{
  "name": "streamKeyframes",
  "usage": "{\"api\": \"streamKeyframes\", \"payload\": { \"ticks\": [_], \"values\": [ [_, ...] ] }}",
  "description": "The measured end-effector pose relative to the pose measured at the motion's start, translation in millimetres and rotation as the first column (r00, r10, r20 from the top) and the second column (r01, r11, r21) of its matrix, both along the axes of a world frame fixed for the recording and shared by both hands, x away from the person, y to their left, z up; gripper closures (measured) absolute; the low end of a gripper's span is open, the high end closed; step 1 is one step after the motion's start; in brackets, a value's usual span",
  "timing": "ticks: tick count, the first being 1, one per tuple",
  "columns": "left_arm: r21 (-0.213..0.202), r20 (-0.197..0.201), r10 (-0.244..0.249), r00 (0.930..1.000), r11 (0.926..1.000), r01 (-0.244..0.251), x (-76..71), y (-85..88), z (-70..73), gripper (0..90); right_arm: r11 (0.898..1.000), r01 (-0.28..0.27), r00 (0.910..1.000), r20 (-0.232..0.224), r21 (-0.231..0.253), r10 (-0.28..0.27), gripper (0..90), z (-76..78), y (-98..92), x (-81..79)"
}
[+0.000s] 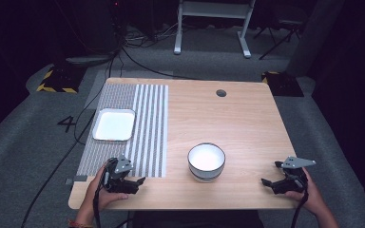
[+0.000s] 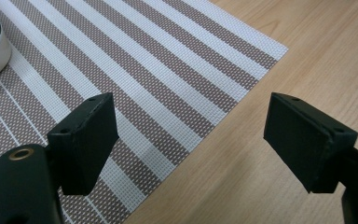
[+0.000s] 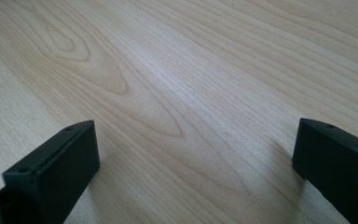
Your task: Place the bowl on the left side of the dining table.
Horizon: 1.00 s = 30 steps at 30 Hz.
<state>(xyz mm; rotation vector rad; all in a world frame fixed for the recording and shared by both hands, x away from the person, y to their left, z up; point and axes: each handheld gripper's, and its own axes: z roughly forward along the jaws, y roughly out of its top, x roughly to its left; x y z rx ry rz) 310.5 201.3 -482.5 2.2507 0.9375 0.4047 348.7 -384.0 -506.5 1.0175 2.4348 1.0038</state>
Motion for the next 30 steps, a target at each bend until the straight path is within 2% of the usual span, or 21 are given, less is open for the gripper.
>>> {"api": "streamKeyframes", "payload": {
  "ticks": [5,10,11,12,18,27,28,30],
  "values": [
    [0.004,0.001,-0.017,0.9999,0.9998,0.017,-1.7,-4.7,4.0,17.5,1.000,0.002,1.0000,0.001,0.001,-0.002,0.6,-0.1,0.2,-0.1],
    [0.001,0.022,-0.035,0.9991,0.9994,0.035,-3.7,-10.4,8.1,18.1,1.000,0.001,1.0000,-0.001,0.001,-0.001,0.6,0.0,0.1,-0.1],
    [-0.009,0.012,-0.038,0.9992,0.9992,0.038,-4.5,-14.5,7.5,18.0,1.000,0.002,1.0000,-0.001,0.002,-0.002,0.6,0.0,0.2,-0.1],
    [0.005,0.016,-0.052,0.9985,0.9986,0.052,-4.2,-16.1,7.7,17.9,1.000,0.003,1.0000,0.000,0.002,-0.003,0.6,-0.1,0.3,-0.1],
    [0.022,0.019,-0.074,0.9971,0.9971,0.074,-5.3,-24.2,8.5,18.1,1.000,0.000,1.0000,-0.001,0.000,0.000,0.6,0.0,0.0,0.0],
    [0.013,0.022,-0.093,0.9954,0.9956,0.093,-7.2,-30.9,16.7,18.1,1.000,-0.001,1.0000,-0.001,0.000,0.001,0.6,0.1,0.0,0.0],
    [0.026,0.029,-0.100,0.9946,0.9948,0.099,-7.1,-33.3,18.5,18.1,1.000,-0.001,1.0000,-0.001,0.000,0.001,0.6,0.1,0.0,0.0],
    [0.029,0.028,-0.110,0.9936,0.9937,0.109,-8.1,-36.5,19.9,18.1,1.000,-0.001,1.0000,-0.001,0.000,0.001,0.6,0.1,0.0,0.0]
  ]
}}
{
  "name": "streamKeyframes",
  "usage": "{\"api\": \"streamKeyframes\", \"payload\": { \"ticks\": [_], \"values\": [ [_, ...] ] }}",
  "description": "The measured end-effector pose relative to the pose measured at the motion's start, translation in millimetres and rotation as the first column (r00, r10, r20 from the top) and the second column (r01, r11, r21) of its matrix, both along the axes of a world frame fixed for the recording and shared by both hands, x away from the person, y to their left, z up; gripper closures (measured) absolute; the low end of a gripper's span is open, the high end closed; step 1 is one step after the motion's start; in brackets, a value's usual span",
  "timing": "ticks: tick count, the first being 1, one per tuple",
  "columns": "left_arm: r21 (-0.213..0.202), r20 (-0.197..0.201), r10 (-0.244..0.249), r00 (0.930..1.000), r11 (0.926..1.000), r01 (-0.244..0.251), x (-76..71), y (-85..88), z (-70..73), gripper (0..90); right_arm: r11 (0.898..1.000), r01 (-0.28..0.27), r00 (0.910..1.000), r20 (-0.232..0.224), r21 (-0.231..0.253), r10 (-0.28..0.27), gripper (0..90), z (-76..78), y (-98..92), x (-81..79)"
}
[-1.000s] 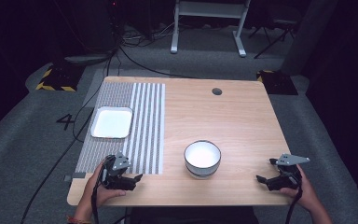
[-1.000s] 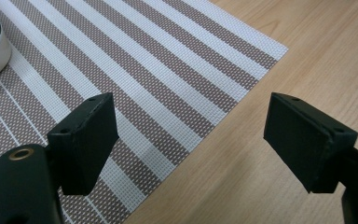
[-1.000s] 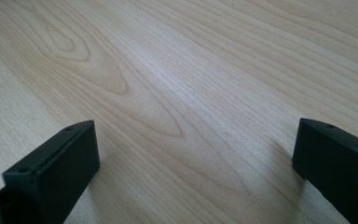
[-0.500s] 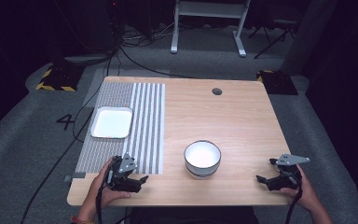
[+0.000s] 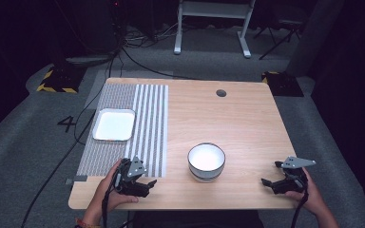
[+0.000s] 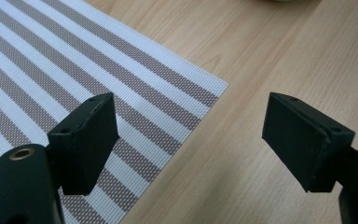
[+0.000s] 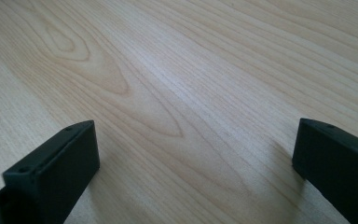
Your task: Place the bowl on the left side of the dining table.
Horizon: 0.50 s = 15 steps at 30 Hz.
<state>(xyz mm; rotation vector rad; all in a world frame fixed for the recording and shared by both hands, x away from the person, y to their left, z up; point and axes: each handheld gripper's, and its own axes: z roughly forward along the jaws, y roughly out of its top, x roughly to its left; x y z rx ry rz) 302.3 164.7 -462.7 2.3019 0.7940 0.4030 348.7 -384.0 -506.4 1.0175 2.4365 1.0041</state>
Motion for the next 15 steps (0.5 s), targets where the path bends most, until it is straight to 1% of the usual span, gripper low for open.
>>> {"api": "streamKeyframes", "payload": {
  "ticks": [1,2,5,6,8,10,12,13,14,15],
  "values": [
    [0.004,0.010,-0.002,1.0000,1.0000,0.002,0.2,-1.3,1.0,18.1,1.000,0.001,1.0000,0.000,0.001,-0.001,0.6,0.0,0.1,-0.1],
    [-0.003,0.000,-0.007,1.0000,1.0000,0.007,-0.1,-3.0,1.6,18.1,1.000,0.003,1.0000,0.003,0.000,-0.003,0.6,-0.2,0.2,-0.1],
    [-0.013,0.003,-0.022,0.9998,0.9997,0.022,0.0,-5.6,3.9,18.1,1.000,0.000,1.0000,0.000,0.000,0.000,0.6,0.0,0.0,0.0],
    [-0.016,0.006,-0.029,0.9996,0.9995,0.029,-0.1,-8.8,6.6,18.1,1.000,0.000,1.0000,0.000,0.000,0.000,0.6,0.0,0.0,0.0],
    [-0.012,0.009,-0.041,0.9991,0.9991,0.041,-0.1,-12.4,9.4,18.1,1.000,0.000,1.0000,-0.001,0.001,0.000,0.6,0.0,0.1,-0.1],
    [-0.013,0.014,-0.042,0.9990,0.9990,0.042,-0.2,-14.4,10.5,18.1,1.000,0.000,1.0000,0.000,0.000,0.000,0.6,0.0,0.0,0.0],
    [-0.011,0.012,-0.060,0.9982,0.9982,0.060,0.0,-20.7,13.7,18.0,1.000,0.000,1.0000,0.000,0.000,0.000,0.6,0.0,0.0,0.0],
    [-0.011,0.012,-0.060,0.9982,0.9982,0.060,0.0,-20.7,13.7,17.9,1.000,0.000,1.0000,0.000,0.000,0.000,0.6,0.0,0.0,0.0],
    [-0.016,0.021,-0.075,0.9970,0.9971,0.075,0.6,-24.7,16.5,17.9,1.000,0.002,1.0000,0.002,0.000,-0.002,0.6,-0.1,0.1,-0.1],
    [-0.016,0.021,-0.075,0.9970,0.9971,0.075,0.6,-24.7,16.5,17.9,1.000,0.002,1.0000,0.002,0.000,-0.002,0.6,-0.1,0.1,-0.1]
  ]
}}
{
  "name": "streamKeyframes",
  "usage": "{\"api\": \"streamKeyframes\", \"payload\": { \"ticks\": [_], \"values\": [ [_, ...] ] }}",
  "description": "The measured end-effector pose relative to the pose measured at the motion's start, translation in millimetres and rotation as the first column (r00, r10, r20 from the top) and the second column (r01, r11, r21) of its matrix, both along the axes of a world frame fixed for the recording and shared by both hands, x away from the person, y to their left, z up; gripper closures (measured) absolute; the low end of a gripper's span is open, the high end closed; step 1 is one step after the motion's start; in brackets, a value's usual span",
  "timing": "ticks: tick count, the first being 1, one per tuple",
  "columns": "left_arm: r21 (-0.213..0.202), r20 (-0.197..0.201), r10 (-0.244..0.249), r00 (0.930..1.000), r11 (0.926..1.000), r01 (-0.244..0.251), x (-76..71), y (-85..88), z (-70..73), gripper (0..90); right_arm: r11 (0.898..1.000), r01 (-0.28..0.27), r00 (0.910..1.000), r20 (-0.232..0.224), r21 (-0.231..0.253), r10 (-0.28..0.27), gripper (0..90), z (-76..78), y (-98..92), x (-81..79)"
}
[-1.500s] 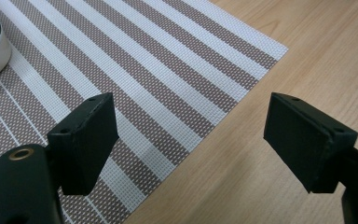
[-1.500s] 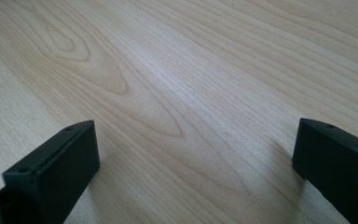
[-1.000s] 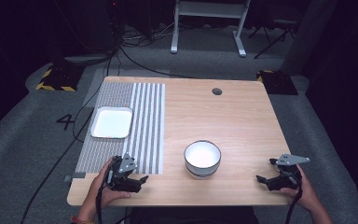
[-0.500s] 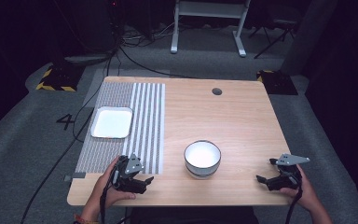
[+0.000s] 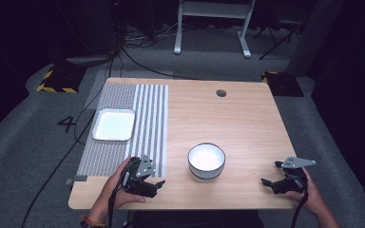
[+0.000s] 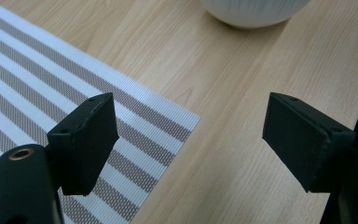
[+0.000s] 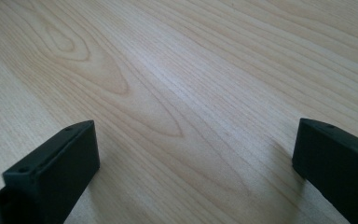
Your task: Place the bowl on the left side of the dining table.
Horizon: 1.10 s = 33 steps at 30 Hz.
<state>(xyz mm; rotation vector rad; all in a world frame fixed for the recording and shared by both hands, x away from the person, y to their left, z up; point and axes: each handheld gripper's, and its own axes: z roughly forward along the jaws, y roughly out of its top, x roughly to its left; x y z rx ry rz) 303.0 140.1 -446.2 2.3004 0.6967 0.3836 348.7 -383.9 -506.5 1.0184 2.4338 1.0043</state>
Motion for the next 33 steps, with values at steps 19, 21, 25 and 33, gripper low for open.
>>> {"api": "streamKeyframes", "payload": {
  "ticks": [19,21,25,33],
  "values": [
    [-0.060,0.054,-0.167,0.9844,0.9836,0.170,3.7,-49.5,35.8,16.9,1.000,-0.001,1.0000,-0.002,0.000,0.001,0.6,0.1,-0.1,0.0],
    [-0.066,0.059,-0.184,0.9811,0.9799,0.188,4.2,-53.5,38.2,16.8,1.000,0.000,1.0000,0.000,0.000,0.000,0.6,0.0,0.0,-0.1],
    [-0.077,0.062,-0.216,0.9744,0.9723,0.221,4.9,-59.0,42.2,16.5,1.000,0.001,1.0000,0.000,0.000,-0.001,0.6,0.0,0.0,0.0],
    [-0.089,0.082,-0.275,0.9580,0.9554,0.282,8.6,-81.8,51.9,16.3,1.000,0.001,1.0000,0.000,0.000,-0.001,0.6,0.0,0.0,-0.1]
  ]
}}
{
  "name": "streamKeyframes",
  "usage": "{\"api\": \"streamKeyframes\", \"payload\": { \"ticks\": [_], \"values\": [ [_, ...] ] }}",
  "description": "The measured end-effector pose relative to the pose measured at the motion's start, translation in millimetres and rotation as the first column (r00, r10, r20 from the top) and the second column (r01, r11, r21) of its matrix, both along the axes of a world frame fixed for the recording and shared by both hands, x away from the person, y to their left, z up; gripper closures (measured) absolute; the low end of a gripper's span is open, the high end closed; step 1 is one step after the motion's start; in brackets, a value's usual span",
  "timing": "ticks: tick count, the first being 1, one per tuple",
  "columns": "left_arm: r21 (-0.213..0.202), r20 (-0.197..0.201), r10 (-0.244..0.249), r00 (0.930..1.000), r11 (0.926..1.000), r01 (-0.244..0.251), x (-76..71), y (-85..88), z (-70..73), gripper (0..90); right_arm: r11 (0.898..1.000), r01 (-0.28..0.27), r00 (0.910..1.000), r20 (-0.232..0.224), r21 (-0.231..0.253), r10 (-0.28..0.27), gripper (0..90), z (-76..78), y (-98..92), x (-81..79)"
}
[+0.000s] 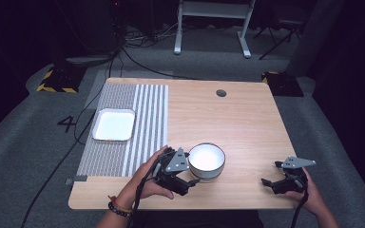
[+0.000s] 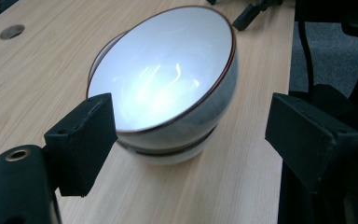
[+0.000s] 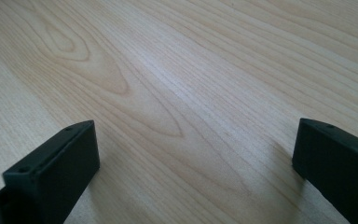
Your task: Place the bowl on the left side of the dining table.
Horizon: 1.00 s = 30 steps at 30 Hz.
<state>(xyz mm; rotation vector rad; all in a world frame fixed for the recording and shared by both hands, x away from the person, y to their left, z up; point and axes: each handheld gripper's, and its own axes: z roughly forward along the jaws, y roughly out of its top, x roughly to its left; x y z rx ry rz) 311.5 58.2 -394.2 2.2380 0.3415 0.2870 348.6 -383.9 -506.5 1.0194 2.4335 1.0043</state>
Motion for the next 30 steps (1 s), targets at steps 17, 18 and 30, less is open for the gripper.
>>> {"api": "streamKeyframes", "payload": {
  "ticks": [17,18,30],
  "values": [
    [0.014,-0.034,-0.122,0.9920,0.9924,0.122,12.6,-38.2,-6.3,15.7,1.000,-0.002,1.0000,-0.001,0.000,0.002,0.6,0.1,-0.2,0.0],
    [0.016,-0.047,-0.117,0.9921,0.9929,0.118,14.0,-41.9,-8.4,15.7,1.000,-0.002,1.0000,-0.001,0.000,0.002,0.6,0.1,-0.2,0.0],
    [0.061,-0.072,-0.128,0.9892,0.9894,0.132,22.4,-53.4,-22.3,23.4,1.000,-0.002,1.0000,-0.003,0.000,0.002,0.6,0.1,-0.3,-0.2]
  ]
}}
